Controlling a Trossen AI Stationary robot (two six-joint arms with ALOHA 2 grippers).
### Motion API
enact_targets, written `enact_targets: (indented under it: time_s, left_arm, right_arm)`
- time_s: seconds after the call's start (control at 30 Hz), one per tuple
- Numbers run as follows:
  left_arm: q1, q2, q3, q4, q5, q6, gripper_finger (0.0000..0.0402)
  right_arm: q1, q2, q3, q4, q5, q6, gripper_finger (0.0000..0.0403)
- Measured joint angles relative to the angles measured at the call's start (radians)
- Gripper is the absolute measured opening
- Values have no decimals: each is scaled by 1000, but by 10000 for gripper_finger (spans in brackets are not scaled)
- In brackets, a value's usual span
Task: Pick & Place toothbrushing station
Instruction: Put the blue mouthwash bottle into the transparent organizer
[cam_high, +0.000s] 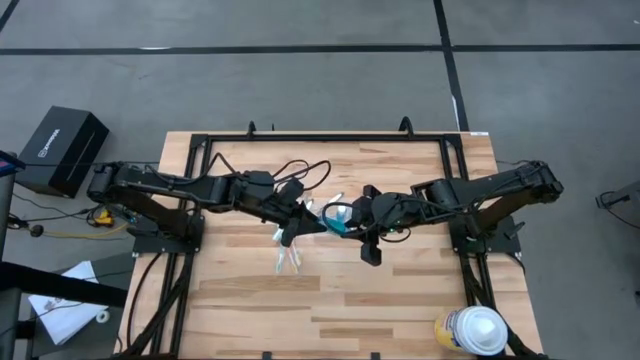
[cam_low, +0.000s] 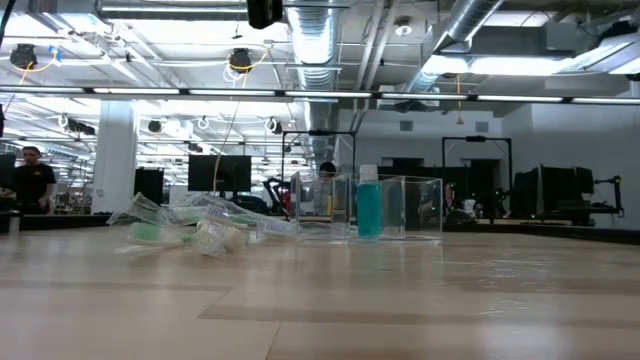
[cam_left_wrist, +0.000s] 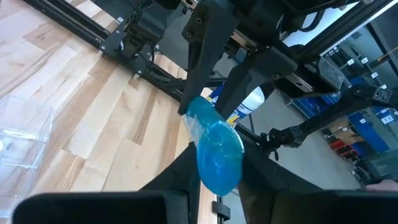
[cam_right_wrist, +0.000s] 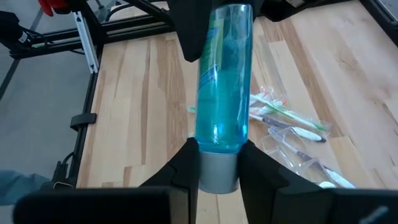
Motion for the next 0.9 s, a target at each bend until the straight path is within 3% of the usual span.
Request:
enact_targets:
  time_s: [0.1,0.3,0.4,0.63,0.77,0.9]
  left_arm:
    - [0,0,0,1,3,4,69]
    - [18,-4,1,45,63,7,69]
    - [44,-2,1,117,104,-14,69]
    - [108,-1,-1,334,151,-107,69]
    - [153,2,-2,535,193,-178,69]
    - [184,0,-1,723,223,-244,69]
  right_arm:
    - [4,0,0,2,-14,-2,89]
    - [29,-6,68,-12,-19,-29,234]
    - [38,-8,135,-31,27,-73,261]
    - [54,-16,263,-54,205,-230,238]
    - [80,-18,356,-44,340,-352,209]
    - [100,-19,457,-29,397,-473,188]
